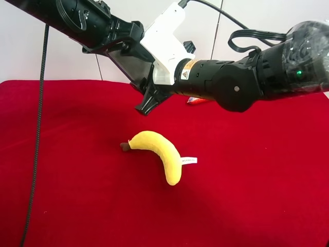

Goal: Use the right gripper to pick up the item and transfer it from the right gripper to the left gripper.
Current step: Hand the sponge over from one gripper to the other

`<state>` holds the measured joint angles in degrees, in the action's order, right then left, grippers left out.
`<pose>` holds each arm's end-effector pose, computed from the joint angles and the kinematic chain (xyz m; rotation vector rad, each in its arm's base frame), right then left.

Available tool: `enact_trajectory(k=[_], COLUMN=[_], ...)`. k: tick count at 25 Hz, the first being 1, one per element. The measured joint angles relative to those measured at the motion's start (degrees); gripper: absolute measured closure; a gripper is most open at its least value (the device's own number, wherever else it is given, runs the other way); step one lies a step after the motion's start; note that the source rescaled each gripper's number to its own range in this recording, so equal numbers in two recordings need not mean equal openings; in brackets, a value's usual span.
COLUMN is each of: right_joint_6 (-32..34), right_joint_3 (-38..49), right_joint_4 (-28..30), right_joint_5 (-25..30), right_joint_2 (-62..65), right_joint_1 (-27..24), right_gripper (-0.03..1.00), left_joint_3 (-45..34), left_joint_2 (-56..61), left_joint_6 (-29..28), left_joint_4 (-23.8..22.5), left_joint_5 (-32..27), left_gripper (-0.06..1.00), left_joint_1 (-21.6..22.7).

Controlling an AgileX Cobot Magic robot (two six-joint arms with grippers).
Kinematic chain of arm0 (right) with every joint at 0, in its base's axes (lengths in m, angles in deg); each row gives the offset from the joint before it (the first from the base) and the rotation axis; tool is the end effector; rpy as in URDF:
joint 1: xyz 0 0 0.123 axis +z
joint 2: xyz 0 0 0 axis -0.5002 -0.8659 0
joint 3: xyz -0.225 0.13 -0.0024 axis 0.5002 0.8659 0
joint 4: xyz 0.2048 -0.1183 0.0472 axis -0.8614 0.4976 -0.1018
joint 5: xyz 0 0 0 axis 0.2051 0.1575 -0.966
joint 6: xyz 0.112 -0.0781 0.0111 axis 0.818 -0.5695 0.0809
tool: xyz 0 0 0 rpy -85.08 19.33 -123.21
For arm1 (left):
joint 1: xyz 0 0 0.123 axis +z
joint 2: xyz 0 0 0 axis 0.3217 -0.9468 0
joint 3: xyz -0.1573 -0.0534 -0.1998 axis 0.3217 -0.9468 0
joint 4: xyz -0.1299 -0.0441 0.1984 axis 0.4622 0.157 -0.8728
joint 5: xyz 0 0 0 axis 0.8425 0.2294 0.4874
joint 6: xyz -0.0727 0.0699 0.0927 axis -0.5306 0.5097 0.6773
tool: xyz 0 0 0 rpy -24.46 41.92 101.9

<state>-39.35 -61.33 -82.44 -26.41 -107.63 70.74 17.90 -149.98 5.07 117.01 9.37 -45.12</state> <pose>0.3092 0.2589 0.1881 -1.0585 1.5847 0.1079 0.3274 -0.2021 0.2615 0.5780 2.2478 -0.5799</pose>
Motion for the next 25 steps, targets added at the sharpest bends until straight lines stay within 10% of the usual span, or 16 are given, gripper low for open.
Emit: enact_trajectory(k=[5, 25], right_joint_6=[0.0, 0.0], right_joint_3=[0.1, 0.1], right_joint_4=[0.0, 0.0], right_joint_5=[-0.1, -0.1], right_joint_2=[0.0, 0.0], right_joint_1=[0.0, 0.0], right_gripper=[0.97, 0.97], left_joint_3=[0.0, 0.0], left_joint_2=[0.0, 0.0], left_joint_6=[0.3, 0.5], left_joint_4=[0.4, 0.5], left_joint_5=[0.1, 0.1], left_gripper=[0.94, 0.94], left_joint_1=[-0.1, -0.2])
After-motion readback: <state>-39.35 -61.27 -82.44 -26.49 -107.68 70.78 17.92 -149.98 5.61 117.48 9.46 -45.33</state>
